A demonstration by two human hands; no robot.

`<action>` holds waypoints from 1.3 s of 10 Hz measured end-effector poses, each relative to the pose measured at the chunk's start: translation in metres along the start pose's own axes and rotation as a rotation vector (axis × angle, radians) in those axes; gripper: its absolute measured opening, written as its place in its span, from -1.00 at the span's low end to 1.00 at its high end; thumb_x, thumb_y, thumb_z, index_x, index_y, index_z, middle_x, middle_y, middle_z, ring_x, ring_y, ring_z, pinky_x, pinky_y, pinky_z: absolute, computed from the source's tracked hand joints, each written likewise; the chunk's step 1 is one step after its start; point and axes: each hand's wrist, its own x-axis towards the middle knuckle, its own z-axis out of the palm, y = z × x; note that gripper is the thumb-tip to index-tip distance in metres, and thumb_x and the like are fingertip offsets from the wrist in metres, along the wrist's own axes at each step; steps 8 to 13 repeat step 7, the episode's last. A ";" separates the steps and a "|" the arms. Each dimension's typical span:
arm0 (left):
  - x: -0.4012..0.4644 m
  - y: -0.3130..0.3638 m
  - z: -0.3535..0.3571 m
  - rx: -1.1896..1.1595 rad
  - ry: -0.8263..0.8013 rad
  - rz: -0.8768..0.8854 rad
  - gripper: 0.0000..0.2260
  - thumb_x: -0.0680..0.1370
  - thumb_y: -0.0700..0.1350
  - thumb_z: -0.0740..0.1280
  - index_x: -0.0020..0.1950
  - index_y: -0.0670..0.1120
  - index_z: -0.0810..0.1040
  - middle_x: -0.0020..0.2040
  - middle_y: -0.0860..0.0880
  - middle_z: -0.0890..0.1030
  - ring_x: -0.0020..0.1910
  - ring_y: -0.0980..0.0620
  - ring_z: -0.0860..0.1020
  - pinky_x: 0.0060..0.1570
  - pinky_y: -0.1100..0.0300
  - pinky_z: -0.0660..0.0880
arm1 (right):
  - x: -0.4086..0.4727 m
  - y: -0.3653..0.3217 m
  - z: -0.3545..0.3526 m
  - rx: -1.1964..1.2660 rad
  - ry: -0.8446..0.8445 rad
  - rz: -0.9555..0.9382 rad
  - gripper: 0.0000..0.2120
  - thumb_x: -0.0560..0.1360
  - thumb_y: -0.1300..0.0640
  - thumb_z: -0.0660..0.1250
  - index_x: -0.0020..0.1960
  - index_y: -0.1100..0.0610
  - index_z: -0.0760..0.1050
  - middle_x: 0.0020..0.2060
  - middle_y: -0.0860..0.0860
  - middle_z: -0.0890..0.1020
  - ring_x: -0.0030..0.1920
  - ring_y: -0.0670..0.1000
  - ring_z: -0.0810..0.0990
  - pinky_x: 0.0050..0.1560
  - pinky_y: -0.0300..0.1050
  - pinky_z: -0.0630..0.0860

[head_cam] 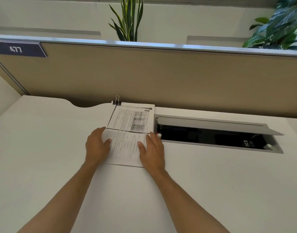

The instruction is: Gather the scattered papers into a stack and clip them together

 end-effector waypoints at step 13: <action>-0.034 -0.026 0.013 0.221 0.040 0.258 -0.56 0.64 0.04 0.13 0.42 -0.17 0.44 0.50 -0.17 0.36 0.55 -0.17 0.20 0.51 -0.14 0.02 | -0.025 0.002 -0.028 -0.240 -0.175 -0.037 -0.16 0.48 -0.43 -0.21 0.59 0.08 -0.09 0.59 0.01 -0.05 0.57 -0.02 -0.19 0.55 0.04 -0.19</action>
